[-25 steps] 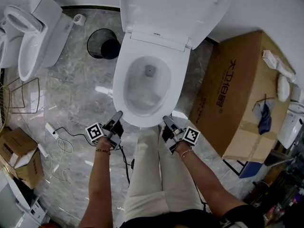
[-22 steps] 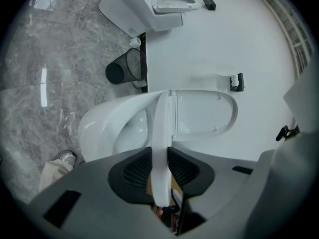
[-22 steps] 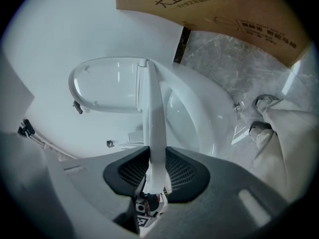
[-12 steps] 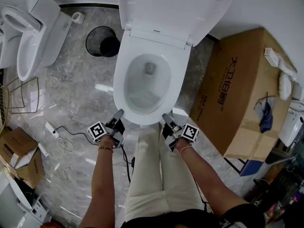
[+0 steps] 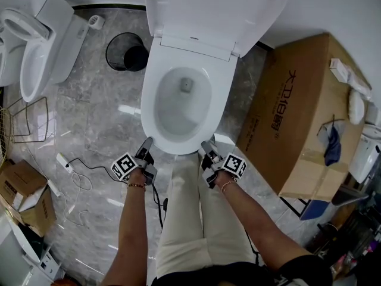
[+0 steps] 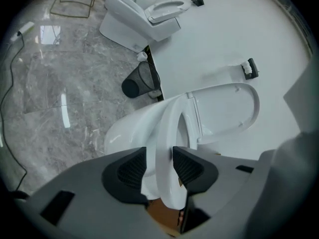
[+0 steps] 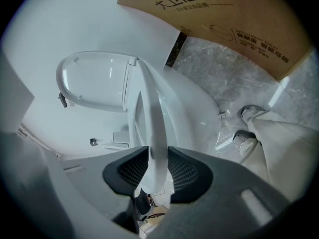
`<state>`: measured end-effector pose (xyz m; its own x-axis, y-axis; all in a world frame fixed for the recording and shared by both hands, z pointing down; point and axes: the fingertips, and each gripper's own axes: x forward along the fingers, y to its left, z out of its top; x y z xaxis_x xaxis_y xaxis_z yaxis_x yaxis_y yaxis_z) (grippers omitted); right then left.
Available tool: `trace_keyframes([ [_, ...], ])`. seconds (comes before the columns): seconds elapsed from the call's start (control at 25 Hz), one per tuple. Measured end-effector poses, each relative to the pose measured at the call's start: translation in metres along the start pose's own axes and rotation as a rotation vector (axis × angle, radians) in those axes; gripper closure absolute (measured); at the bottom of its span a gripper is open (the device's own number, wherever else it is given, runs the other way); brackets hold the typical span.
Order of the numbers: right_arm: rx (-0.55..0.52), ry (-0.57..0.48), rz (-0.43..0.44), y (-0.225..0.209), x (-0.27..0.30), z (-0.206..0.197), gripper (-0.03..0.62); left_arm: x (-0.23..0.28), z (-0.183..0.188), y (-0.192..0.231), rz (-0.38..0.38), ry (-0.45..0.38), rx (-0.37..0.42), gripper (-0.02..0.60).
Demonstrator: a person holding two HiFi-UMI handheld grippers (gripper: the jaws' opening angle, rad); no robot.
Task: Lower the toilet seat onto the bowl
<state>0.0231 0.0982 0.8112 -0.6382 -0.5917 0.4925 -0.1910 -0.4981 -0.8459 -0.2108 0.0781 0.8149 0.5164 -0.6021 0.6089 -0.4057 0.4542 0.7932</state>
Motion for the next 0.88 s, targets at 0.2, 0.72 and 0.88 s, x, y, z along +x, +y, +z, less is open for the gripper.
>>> trace_keyframes([
  [0.2, -0.133, -0.014, -0.047, 0.006, -0.013, 0.009, 0.482, -0.009, -0.002, -0.001, 0.015, -0.006, 0.014, 0.393],
  [0.72, -0.355, -0.03, -0.027, 0.083, -0.044, 0.033, 0.588, -0.051, 0.009, -0.103, 0.142, -0.145, 0.624, 0.578],
  [0.88, -0.421, -0.051, 0.002, 0.125, -0.059, 0.034, 0.588, -0.064, -0.001, -0.151, 0.154, -0.155, 0.834, 0.578],
])
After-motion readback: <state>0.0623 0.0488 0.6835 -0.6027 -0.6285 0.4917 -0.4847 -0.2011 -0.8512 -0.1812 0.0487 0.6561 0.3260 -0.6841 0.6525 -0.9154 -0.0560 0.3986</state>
